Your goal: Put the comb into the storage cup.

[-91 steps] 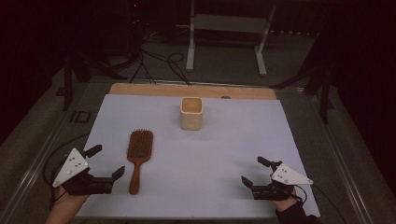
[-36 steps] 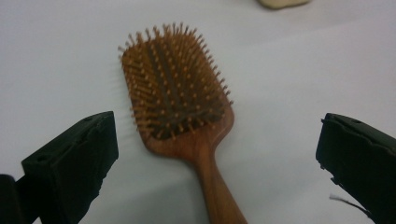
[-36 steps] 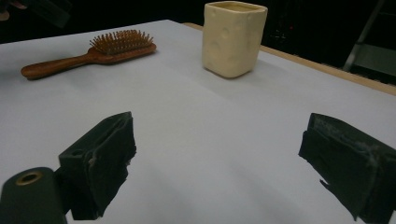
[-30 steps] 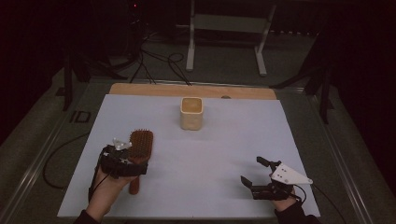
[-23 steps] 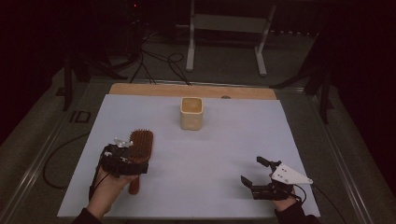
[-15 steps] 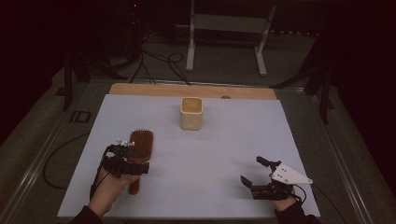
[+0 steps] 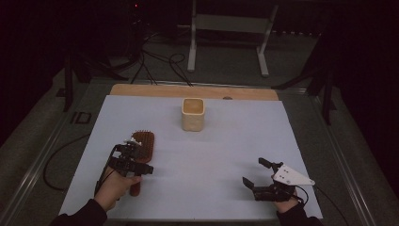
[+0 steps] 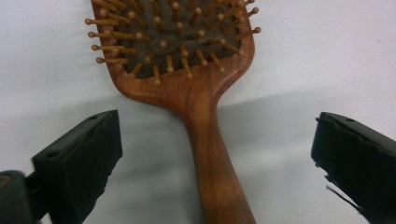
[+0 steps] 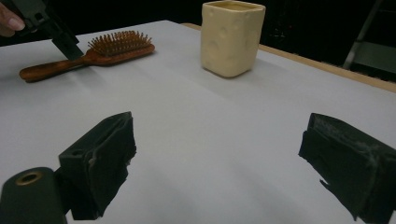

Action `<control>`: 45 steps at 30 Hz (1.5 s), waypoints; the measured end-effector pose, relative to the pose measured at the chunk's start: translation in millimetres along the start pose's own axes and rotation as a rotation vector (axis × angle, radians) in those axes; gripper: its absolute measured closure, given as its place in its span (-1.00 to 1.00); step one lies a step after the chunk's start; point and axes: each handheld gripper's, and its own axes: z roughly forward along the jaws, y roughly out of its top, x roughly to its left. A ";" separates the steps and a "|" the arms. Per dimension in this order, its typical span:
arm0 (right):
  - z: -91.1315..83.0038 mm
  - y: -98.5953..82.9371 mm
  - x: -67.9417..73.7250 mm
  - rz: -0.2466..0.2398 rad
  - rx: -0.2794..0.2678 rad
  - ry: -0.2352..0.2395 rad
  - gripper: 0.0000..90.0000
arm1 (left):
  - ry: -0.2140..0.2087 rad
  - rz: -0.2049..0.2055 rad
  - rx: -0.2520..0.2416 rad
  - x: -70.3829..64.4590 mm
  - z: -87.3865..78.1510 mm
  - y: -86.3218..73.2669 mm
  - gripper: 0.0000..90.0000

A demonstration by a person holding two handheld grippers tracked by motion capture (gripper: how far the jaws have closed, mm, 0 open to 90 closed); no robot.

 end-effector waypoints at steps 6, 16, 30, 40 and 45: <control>-0.4 0.0 -0.3 0.003 -0.004 -0.003 -0.80 | -0.008 -0.026 0.060 -0.4 5.6 2.3 -0.78; -1.0 0.1 -0.4 0.006 -0.010 -0.006 -0.79 | 0.014 -0.046 0.141 -3.9 13.7 1.5 -0.33; -0.9 0.1 -0.6 0.005 -0.012 -0.009 -0.79 | 0.019 -0.077 0.162 8.9 13.8 12.6 0.35; -0.2 -0.1 -0.4 0.003 -0.008 -0.010 -0.79 | -0.006 0.008 0.122 16.3 12.2 5.9 0.63; -0.5 0.0 -0.7 0.007 -0.011 -0.013 -0.79 | -0.043 0.019 0.083 21.5 10.4 1.1 0.64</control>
